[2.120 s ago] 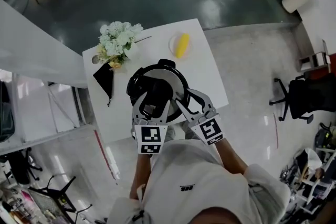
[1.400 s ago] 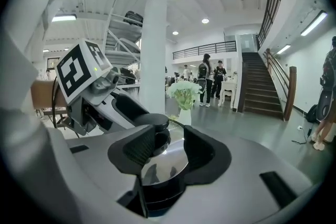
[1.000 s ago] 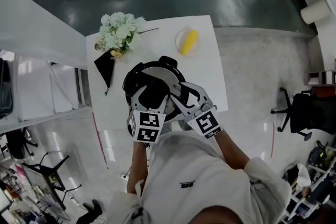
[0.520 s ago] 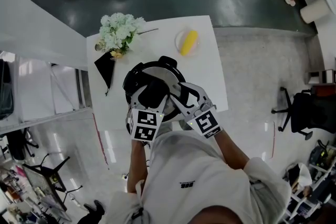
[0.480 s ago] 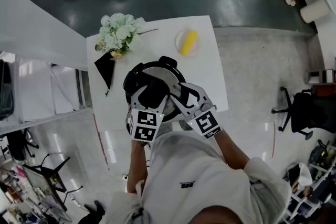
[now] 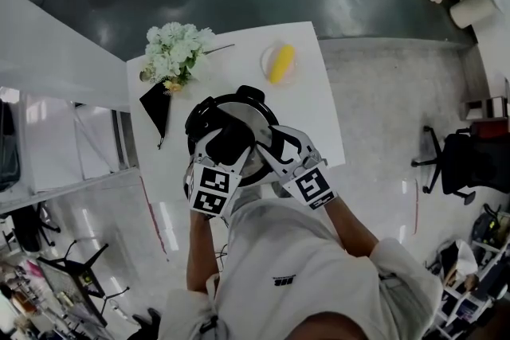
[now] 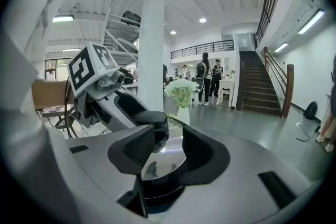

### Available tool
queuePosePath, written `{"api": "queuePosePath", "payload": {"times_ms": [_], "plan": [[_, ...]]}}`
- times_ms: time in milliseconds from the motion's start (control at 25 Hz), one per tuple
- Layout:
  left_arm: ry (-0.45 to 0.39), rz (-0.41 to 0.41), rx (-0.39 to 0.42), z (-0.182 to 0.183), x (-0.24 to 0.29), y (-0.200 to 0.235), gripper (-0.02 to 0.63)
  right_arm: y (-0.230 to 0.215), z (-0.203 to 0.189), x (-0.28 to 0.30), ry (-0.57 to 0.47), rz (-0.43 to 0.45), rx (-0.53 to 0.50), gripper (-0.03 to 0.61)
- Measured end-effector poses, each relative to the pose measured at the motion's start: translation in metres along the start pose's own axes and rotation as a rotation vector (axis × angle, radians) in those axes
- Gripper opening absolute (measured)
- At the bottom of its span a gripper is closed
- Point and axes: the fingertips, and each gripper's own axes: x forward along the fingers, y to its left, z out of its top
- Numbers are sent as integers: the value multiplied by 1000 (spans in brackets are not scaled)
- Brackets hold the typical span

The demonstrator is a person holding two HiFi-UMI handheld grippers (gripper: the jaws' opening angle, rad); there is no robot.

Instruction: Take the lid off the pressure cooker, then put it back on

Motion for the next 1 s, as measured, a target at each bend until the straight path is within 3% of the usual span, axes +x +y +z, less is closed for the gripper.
{"api": "queuePosePath", "payload": {"times_ms": [720,1000], "plan": [[11,-196,180,0,-1,-7,290,4,0,3,3,-60,18,164],[8,-209,203,1,-1,-7,290,1,0,-1,2,-99,25,166]]}}
